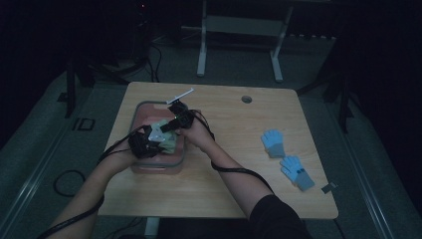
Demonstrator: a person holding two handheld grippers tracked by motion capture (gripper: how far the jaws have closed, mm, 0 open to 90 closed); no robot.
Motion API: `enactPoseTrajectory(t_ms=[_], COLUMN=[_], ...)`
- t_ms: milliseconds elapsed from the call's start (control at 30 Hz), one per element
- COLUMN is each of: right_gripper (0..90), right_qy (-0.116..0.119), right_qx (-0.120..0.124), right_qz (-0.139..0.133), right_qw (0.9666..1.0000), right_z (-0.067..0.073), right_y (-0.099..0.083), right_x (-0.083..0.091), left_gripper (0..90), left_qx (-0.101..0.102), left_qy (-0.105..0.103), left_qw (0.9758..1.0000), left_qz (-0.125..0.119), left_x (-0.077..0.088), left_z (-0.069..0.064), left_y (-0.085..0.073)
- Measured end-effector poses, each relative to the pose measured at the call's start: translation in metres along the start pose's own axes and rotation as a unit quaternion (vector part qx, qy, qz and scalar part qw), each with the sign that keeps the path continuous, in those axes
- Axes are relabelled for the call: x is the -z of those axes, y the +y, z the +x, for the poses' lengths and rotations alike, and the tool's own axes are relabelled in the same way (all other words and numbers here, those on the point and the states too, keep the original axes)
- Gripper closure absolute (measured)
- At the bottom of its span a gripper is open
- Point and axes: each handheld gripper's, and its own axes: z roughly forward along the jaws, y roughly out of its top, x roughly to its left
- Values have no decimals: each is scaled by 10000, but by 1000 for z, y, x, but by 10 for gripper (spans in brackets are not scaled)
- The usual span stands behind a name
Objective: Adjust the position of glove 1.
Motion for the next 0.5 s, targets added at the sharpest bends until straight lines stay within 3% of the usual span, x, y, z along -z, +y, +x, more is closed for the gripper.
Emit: enactPoseTrajectory(t_ms=[100, 233, 367, 500], right_gripper=[696, 583, 505, 468], right_qy=[-146, -272, -232, -178], right_qx=[39, 28, 0, 55], right_qz=[141, 223, 113, -4], right_qw=[9998, 9994, 9997, 9998], right_z=[-1, -4, -5, -4], right_y=[0, -2, -3, -6], right_x=[-8, -9, -3, 8], left_gripper=[785, 775, 755, 657], left_qx=[9, -16, 24, 25], left_qy=[-137, -243, -387, -500], left_qw=[9998, 9991, 9978, 9973], left_qz=[155, 358, 534, 539], left_x=[-8, -17, -21, -22], left_z=[3, 6, 8, 7], left_y=[0, 1, 2, 4])
